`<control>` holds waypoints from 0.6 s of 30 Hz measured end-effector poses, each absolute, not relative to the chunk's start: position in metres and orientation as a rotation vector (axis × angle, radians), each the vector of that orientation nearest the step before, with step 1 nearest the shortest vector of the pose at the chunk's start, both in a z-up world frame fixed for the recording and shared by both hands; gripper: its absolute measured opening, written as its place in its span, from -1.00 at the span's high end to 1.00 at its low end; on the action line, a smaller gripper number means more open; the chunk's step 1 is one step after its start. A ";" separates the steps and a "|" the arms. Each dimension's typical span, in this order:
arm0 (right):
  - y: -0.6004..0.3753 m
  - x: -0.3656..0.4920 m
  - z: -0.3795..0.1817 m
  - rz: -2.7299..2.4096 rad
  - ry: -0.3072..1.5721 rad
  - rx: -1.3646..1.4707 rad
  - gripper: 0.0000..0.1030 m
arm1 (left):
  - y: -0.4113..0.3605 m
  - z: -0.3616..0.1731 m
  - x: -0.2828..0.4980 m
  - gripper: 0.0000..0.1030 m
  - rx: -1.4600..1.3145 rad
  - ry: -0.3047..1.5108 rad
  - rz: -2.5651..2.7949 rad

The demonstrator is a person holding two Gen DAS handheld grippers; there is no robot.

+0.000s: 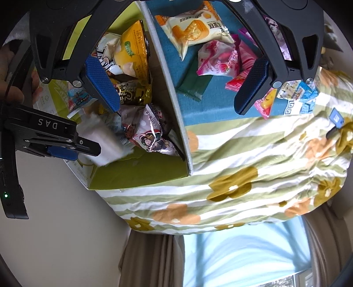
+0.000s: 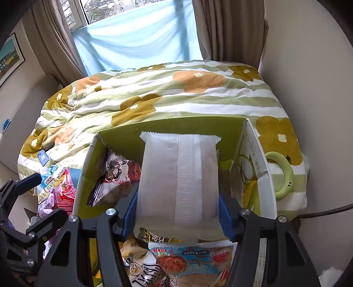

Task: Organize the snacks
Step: 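Carry both bags over the cardboard box and open both grippers to drop them, then withdraw both grippers from the box back toward the snack pile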

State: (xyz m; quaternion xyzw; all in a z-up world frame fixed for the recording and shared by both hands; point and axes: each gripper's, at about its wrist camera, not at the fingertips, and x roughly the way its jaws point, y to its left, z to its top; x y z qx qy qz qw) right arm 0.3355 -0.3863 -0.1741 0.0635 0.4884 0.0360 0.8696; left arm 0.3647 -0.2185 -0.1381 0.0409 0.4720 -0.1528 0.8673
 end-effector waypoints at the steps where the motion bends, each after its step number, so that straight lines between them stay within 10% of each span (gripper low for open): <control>1: -0.386 0.336 -0.175 0.079 1.010 0.139 -0.15 | -0.216 -0.139 0.365 -0.98 0.082 0.989 -0.317; 5: -0.385 0.328 -0.165 0.106 0.949 0.143 -0.90 | -0.215 -0.140 0.359 -0.98 0.087 0.990 -0.307; 18: -0.395 0.274 -0.139 0.097 0.864 0.140 -0.91 | -0.213 -0.115 0.302 -0.99 0.089 0.935 -0.277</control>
